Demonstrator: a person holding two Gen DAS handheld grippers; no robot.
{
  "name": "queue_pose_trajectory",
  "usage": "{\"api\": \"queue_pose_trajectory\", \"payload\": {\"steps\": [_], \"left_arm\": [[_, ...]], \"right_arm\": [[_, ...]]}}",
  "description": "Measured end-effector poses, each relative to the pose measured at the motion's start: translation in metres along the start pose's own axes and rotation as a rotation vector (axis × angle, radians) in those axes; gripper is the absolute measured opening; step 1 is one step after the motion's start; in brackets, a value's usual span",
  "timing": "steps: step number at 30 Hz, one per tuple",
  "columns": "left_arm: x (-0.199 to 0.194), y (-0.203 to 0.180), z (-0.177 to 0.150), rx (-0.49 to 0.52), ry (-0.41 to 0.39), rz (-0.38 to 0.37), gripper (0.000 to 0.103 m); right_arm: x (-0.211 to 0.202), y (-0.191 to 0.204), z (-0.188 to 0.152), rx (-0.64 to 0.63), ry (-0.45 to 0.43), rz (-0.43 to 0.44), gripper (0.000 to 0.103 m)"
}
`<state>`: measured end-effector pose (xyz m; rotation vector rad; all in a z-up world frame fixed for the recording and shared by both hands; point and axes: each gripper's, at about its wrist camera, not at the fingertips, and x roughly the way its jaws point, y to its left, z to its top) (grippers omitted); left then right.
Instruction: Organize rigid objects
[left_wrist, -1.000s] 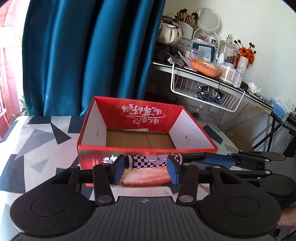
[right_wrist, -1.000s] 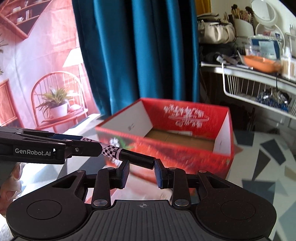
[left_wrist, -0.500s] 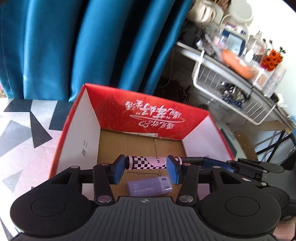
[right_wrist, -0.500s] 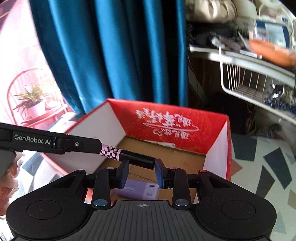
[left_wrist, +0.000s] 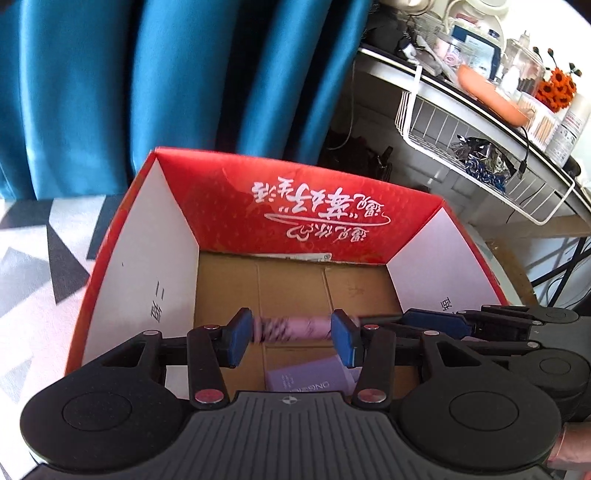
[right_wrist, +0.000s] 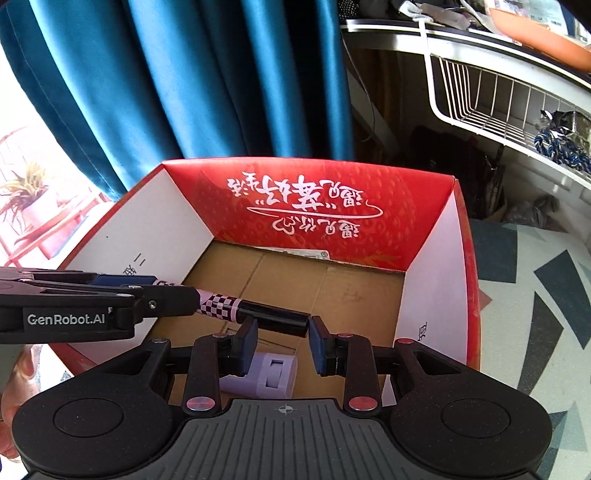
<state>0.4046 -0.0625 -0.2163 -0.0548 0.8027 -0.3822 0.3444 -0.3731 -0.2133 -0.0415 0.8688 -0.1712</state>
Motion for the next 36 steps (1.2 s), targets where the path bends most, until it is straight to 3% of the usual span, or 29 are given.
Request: {"api": "queue_pose_trajectory", "payload": {"steps": [6,9,10,12,14,15,17,19,24,29,33,36], "left_arm": [[-0.016,-0.005,-0.003,0.027,-0.058,0.043,0.05],[-0.026,-0.009,-0.005,0.059,-0.073,0.05,0.051],[-0.03,-0.01,-0.005,0.064,-0.076,0.047,0.054],[-0.04,-0.011,-0.006,0.063,-0.084,0.047,0.067],[-0.05,-0.013,-0.008,0.069,-0.093,0.072,0.092],[-0.056,-0.014,-0.01,0.08,-0.104,0.079,0.096],[-0.068,-0.015,-0.013,0.101,-0.122,0.086,0.101],[-0.077,-0.016,-0.017,0.114,-0.129,0.1,0.103],[-0.098,-0.011,-0.026,0.094,-0.131,0.08,0.103],[-0.116,-0.013,-0.04,0.091,-0.163,0.122,0.103],[-0.129,-0.008,-0.049,0.04,-0.183,0.105,0.103],[-0.137,-0.011,-0.055,0.059,-0.197,0.144,0.103]], "right_arm": [[-0.004,-0.003,-0.001,0.042,-0.02,-0.004,0.032],[-0.012,-0.004,-0.003,0.055,-0.037,-0.006,0.042],[-0.015,-0.004,-0.003,0.056,-0.044,-0.01,0.05],[-0.023,-0.002,-0.004,0.052,-0.058,-0.014,0.061],[-0.031,0.0,-0.005,0.041,-0.07,-0.022,0.071],[-0.035,0.001,-0.005,0.038,-0.077,-0.027,0.073],[-0.043,0.001,-0.007,0.043,-0.094,-0.022,0.092],[-0.05,0.001,-0.009,0.049,-0.107,-0.025,0.103],[-0.069,0.003,-0.017,0.041,-0.128,-0.023,0.103],[-0.089,0.008,-0.029,0.05,-0.166,-0.047,0.103],[-0.104,0.014,-0.04,0.035,-0.184,-0.073,0.103],[-0.116,0.016,-0.05,0.037,-0.205,-0.072,0.103]]}}
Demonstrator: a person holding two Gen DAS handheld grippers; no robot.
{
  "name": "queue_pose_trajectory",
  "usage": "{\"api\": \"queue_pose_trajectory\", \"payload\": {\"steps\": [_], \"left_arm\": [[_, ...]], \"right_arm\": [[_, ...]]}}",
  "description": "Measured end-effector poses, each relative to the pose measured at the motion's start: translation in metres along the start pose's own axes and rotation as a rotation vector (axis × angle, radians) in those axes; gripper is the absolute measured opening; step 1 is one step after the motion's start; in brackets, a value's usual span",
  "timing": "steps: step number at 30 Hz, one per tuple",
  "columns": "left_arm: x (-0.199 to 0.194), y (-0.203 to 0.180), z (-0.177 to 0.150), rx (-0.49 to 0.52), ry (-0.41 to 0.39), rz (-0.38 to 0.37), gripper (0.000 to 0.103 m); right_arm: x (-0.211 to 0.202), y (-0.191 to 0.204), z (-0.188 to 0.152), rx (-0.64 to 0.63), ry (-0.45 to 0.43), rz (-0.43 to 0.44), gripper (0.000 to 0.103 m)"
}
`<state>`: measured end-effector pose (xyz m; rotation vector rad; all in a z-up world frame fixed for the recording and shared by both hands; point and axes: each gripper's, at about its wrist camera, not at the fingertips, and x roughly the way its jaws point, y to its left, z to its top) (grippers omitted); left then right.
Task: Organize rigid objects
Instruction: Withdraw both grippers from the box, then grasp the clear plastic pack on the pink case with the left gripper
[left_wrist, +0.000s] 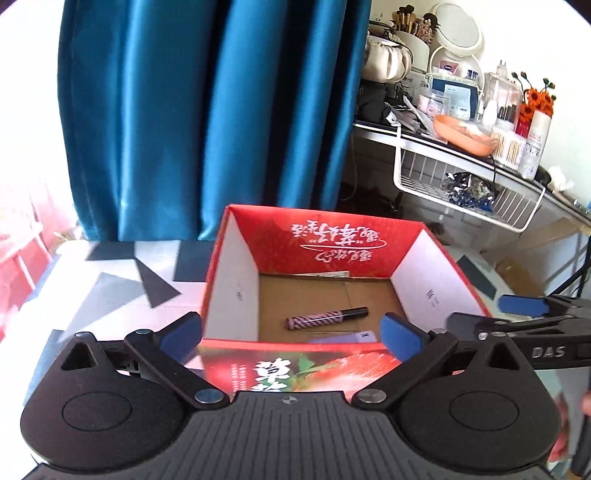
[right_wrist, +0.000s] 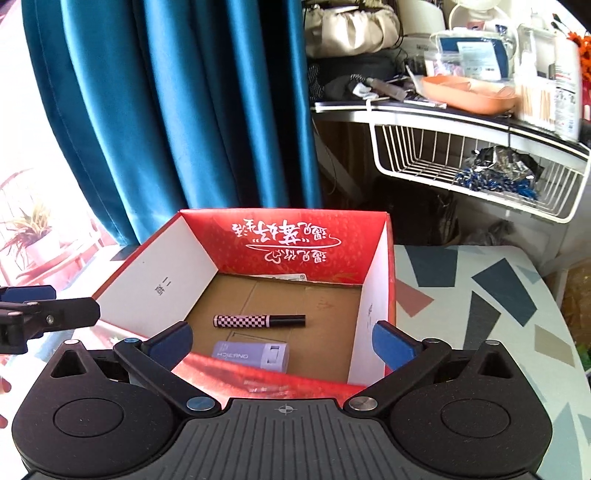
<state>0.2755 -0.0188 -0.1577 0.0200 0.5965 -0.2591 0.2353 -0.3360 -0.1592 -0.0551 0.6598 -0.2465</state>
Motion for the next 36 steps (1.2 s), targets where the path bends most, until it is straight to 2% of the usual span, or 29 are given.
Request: {"api": "queue_pose_trajectory", "payload": {"steps": [8,14,16,19,24,28,30,33,36], "left_arm": [[-0.02,0.009,-0.014,-0.042,0.017,-0.017,0.103],[-0.024,0.01,-0.039,-0.02,0.055,0.016,0.103],[-0.026,0.006,-0.049,0.006,0.051,0.046,0.103],[-0.026,0.003,-0.066,0.01,0.061,0.035,0.103],[-0.024,-0.003,-0.094,0.034,0.084,0.07,0.103],[-0.019,-0.001,-0.109,0.004,0.118,0.048,0.102],[-0.016,0.001,-0.112,0.004,0.134,0.039,0.101],[-0.013,0.004,-0.111,-0.014,0.144,0.026,0.093],[-0.012,0.002,-0.109,-0.015,0.14,0.008,0.088]], "right_arm": [[-0.028,0.009,-0.024,-0.008,-0.024,-0.008,0.103],[-0.043,0.008,-0.046,0.039,-0.044,0.003,0.103],[-0.044,0.007,-0.055,0.058,-0.039,0.004,0.103],[-0.042,0.005,-0.072,0.072,-0.015,0.029,0.103],[-0.039,0.017,-0.102,0.007,-0.007,-0.01,0.103],[-0.035,0.021,-0.125,0.01,-0.001,0.0,0.103],[-0.032,0.02,-0.134,-0.004,0.007,0.006,0.103],[-0.028,0.02,-0.142,-0.027,0.022,0.013,0.102],[-0.026,0.018,-0.144,-0.022,0.022,0.053,0.098]]}}
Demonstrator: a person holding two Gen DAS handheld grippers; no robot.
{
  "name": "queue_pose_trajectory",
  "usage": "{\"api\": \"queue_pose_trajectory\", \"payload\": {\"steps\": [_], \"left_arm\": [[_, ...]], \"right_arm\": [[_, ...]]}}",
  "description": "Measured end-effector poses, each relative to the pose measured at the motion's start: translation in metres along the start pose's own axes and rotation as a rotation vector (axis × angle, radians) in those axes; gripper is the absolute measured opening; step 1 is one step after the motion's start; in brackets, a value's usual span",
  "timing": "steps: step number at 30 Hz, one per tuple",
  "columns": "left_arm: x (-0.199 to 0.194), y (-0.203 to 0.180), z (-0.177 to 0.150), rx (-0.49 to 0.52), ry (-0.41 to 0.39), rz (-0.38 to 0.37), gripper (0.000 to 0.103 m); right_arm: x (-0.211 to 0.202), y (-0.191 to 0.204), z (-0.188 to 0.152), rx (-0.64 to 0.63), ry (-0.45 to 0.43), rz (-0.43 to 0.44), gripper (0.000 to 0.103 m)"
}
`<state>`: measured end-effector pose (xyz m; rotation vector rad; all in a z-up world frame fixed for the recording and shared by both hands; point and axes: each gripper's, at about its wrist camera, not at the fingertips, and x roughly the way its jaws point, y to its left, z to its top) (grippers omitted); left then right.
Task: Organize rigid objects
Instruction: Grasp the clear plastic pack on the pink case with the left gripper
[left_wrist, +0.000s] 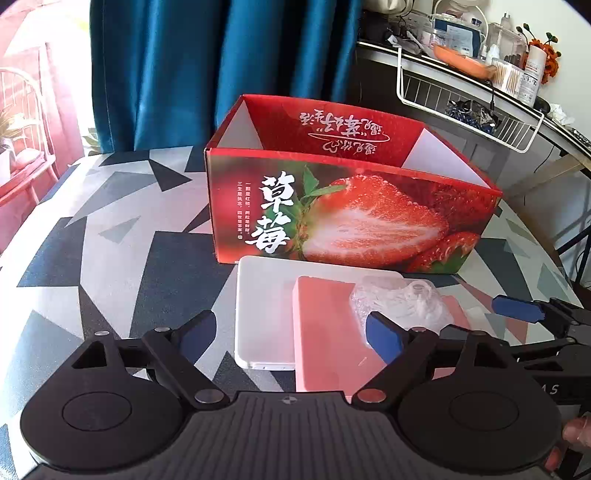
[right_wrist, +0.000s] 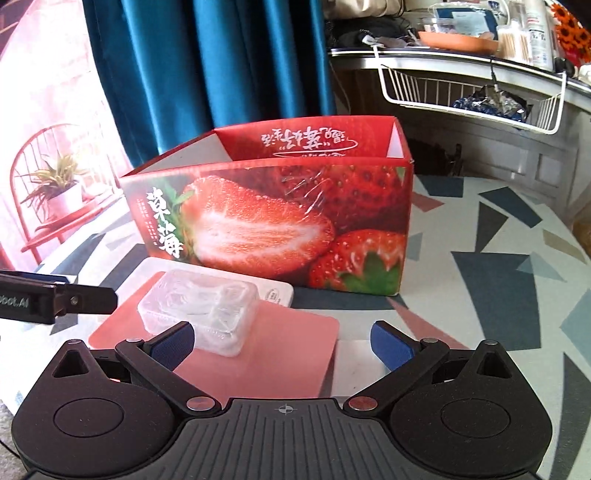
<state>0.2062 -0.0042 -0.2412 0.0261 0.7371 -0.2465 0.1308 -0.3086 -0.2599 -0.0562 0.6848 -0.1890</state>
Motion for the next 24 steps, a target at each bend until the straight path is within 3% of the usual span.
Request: {"api": "queue_pose_trajectory", "payload": {"steps": [3,5,8,13,19,24], "left_arm": [[0.003,-0.008,0.003,0.01,0.008,-0.031,0.073],[0.006,-0.011,0.006,0.005,0.024,-0.07,0.053],[0.011,-0.019,0.01,0.005,0.037,-0.13,0.044],[0.025,-0.028,0.017,-0.018,0.066,-0.196,0.041],[0.04,-0.03,0.016,-0.073,0.107,-0.24,0.041],[0.041,-0.033,0.013,-0.063,0.104,-0.25,0.041]], "right_arm": [[0.003,0.004,-0.001,-0.035,0.004,0.035,0.092],[0.006,0.012,0.0,-0.077,0.012,0.061,0.086],[0.011,0.021,0.001,-0.128,0.01,0.092,0.08],[0.015,0.024,0.005,-0.14,0.008,0.145,0.072],[0.018,0.022,0.006,-0.146,0.018,0.179,0.067],[0.02,0.02,0.004,-0.127,0.027,0.208,0.063]]}}
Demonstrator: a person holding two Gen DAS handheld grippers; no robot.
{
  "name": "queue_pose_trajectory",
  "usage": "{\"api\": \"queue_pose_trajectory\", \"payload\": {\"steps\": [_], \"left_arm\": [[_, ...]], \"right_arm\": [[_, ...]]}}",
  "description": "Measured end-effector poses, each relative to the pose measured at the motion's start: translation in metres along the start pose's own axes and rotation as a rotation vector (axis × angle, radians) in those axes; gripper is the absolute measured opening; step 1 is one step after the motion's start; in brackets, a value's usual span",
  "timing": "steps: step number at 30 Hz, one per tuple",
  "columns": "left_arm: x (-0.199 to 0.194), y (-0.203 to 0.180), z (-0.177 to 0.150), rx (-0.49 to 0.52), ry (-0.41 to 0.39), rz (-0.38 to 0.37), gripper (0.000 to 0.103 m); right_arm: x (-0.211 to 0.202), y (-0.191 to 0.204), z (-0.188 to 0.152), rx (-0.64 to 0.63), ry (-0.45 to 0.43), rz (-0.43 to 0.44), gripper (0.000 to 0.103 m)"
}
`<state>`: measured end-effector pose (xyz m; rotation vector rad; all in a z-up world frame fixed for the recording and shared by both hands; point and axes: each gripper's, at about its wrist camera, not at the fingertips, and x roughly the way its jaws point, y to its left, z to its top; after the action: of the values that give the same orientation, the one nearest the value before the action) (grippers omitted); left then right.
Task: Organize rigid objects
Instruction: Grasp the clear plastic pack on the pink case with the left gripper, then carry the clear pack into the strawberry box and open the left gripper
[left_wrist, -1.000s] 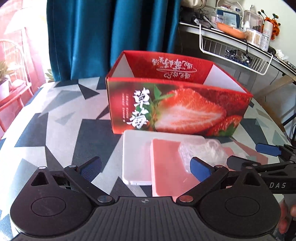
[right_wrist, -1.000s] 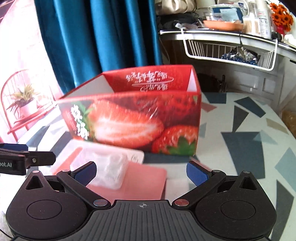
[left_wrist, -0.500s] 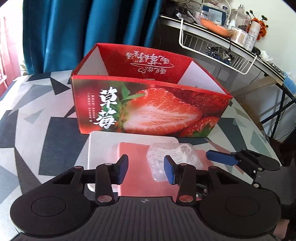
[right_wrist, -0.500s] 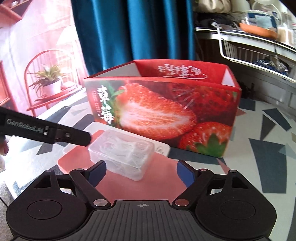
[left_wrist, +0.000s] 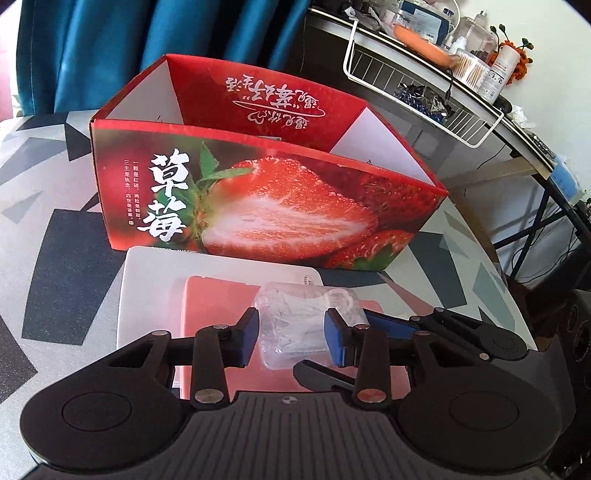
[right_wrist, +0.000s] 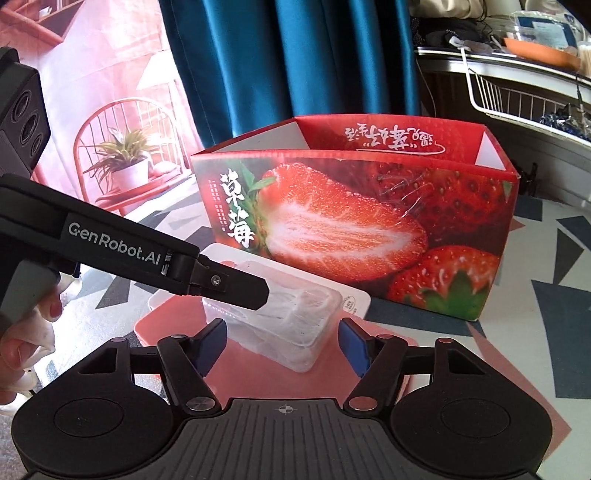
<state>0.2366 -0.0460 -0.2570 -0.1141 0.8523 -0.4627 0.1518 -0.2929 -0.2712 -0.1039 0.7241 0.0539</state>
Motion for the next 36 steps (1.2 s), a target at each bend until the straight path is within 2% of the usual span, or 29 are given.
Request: {"api": "queue_pose_trajectory", "payload": {"steps": [8,17,25,36], "left_arm": [[-0.009,-0.006,-0.003,0.04,-0.025,0.023,0.041],[-0.034,-0.013,0.008,0.052,-0.099,0.016,0.042],[-0.054,-0.017,0.032,0.075,-0.173,0.042,0.047],[-0.051,-0.013,0.091,0.066,-0.2,0.0,0.048]], "right_arm": [[-0.004,0.004,0.0,-0.002,-0.004,-0.009,0.059],[-0.022,0.016,0.016,-0.041,-0.05,-0.028,0.059],[-0.029,0.033,0.05,-0.143,-0.084,-0.045,0.059],[-0.018,0.027,0.112,-0.221,-0.099,-0.07,0.059]]}}
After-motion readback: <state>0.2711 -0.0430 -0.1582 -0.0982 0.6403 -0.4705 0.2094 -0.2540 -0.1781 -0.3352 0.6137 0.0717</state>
